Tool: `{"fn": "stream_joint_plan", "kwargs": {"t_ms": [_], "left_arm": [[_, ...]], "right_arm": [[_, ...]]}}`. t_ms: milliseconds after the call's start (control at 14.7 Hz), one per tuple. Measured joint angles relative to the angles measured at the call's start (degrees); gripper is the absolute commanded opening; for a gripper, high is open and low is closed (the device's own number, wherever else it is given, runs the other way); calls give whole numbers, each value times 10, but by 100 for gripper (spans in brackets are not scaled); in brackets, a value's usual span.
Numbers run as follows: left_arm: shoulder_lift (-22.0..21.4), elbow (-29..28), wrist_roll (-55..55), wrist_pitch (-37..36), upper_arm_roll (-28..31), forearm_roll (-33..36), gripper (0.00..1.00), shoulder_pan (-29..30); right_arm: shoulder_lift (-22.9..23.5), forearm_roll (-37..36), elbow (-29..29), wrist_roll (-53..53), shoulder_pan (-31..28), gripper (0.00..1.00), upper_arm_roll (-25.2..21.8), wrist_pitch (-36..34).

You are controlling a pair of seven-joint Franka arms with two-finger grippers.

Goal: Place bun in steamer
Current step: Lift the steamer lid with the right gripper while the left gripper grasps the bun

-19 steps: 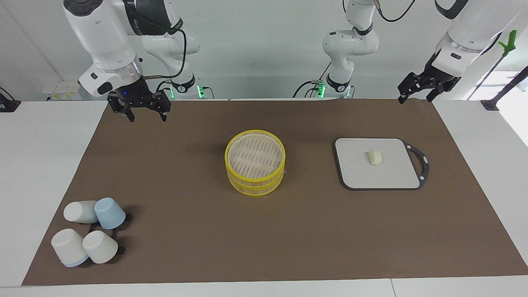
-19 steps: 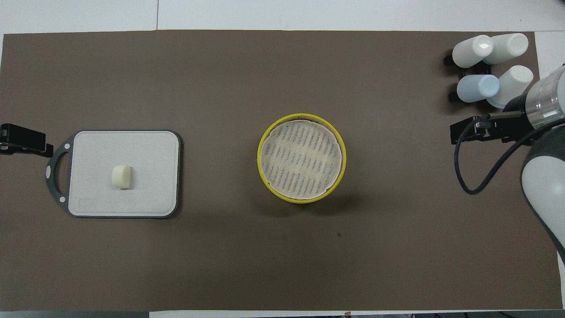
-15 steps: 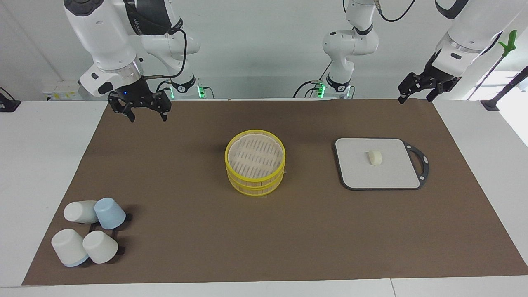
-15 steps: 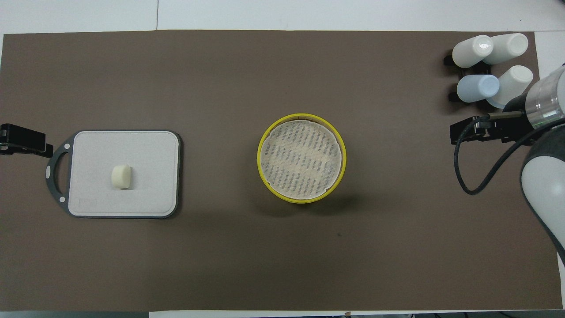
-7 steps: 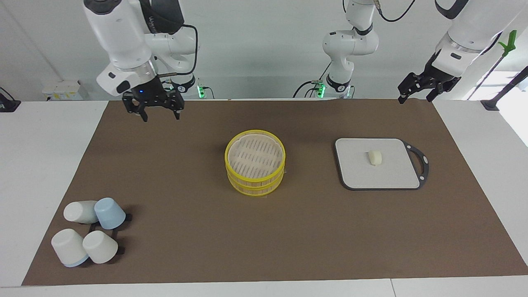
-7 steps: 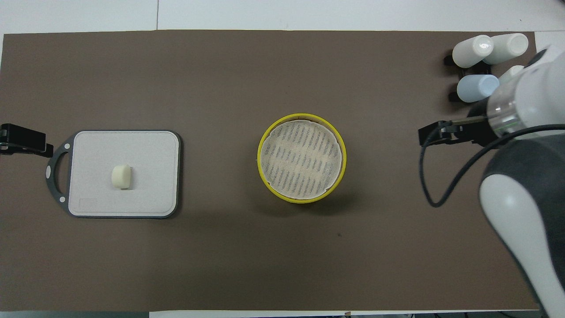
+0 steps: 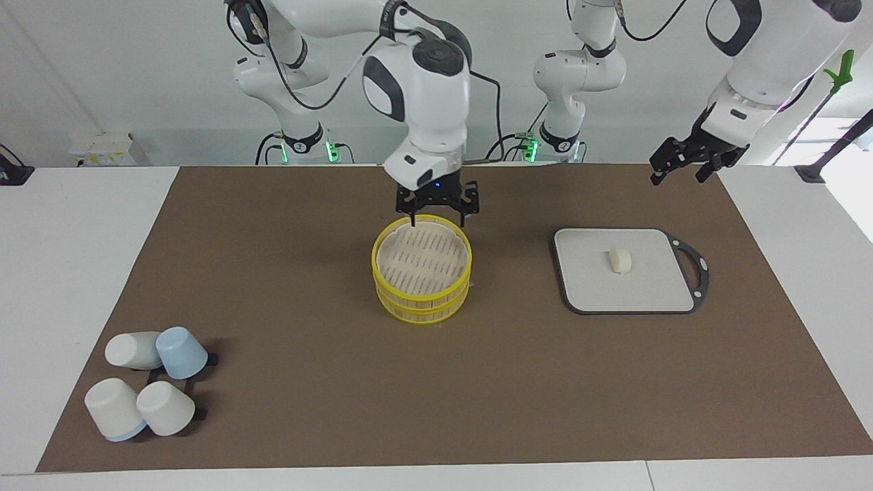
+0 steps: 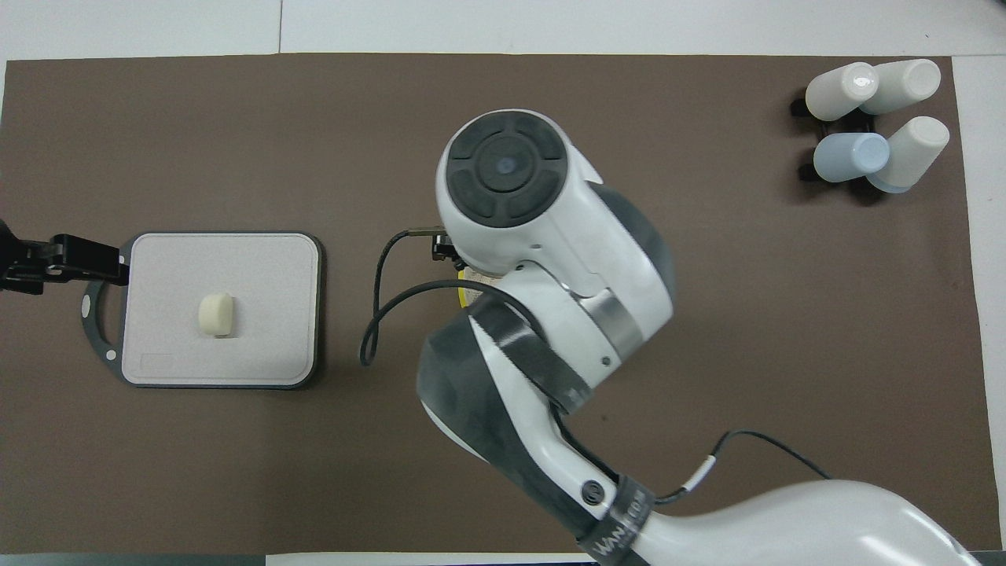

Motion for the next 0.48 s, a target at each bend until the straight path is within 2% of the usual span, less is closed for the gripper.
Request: {"fn": "stream_joint_plan", "kwargs": {"t_ms": [136, 341, 409, 477], "left_arm": [[-23, -123, 29, 95, 2, 0, 100, 7], [-24, -261, 49, 242, 2, 0, 100, 10], [-17, -290, 50, 284, 2, 0, 100, 10], [-7, -311, 51, 318, 1, 0, 100, 10]], "right_arm": [[47, -24, 14, 8, 23, 100, -4, 26], [61, -27, -11, 17, 29, 100, -4, 69], [60, -27, -18, 20, 29, 88, -4, 78], [59, -27, -27, 20, 29, 68, -4, 90]]}}
